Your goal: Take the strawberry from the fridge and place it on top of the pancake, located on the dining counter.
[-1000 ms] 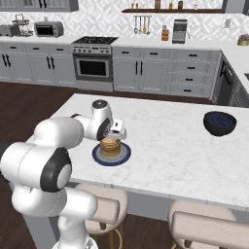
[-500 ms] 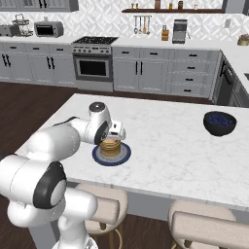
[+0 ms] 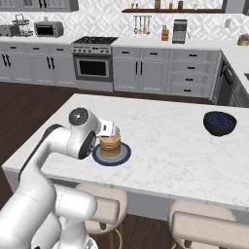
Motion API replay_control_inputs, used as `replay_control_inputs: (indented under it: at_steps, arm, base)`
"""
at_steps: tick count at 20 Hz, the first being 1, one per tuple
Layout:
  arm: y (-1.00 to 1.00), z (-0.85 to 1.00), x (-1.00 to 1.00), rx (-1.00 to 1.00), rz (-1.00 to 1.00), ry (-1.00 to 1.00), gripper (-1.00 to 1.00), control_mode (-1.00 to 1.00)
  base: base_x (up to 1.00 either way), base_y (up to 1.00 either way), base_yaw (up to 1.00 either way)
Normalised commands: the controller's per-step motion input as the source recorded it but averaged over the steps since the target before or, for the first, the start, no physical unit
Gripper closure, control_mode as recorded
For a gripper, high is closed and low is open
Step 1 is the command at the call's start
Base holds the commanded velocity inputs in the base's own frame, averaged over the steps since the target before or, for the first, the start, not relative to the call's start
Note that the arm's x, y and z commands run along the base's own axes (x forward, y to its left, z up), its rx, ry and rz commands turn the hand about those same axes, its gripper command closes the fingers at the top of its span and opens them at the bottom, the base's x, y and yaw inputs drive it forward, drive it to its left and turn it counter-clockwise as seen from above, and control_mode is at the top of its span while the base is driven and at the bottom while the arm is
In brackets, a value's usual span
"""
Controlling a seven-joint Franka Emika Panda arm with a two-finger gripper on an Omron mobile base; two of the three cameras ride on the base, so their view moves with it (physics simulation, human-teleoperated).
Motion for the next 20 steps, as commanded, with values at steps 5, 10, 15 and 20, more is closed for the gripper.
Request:
replay_control_inputs:
  at_steps: [5, 10, 15, 20]
  arm:
    - [0.00, 1.00, -0.74, -0.02, 0.00, -0.37, -1.00, -1.00]
    - [0.01, 1.00, -0.75, -0.01, 0.00, -0.28, -1.00, -1.00]
    - [0.02, 1.00, -0.95, 0.00, 0.00, -0.03, -1.00, -1.00]
    - [0.08, 0.85, -1.00, 0.00, 0.00, 0.00, -1.00, -1.00]
  base:
    - [0.00, 0.00, 0.00]
    - [0.00, 0.00, 0.00]
    - [0.00, 0.00, 0.00]
    - [0.00, 0.00, 0.00]
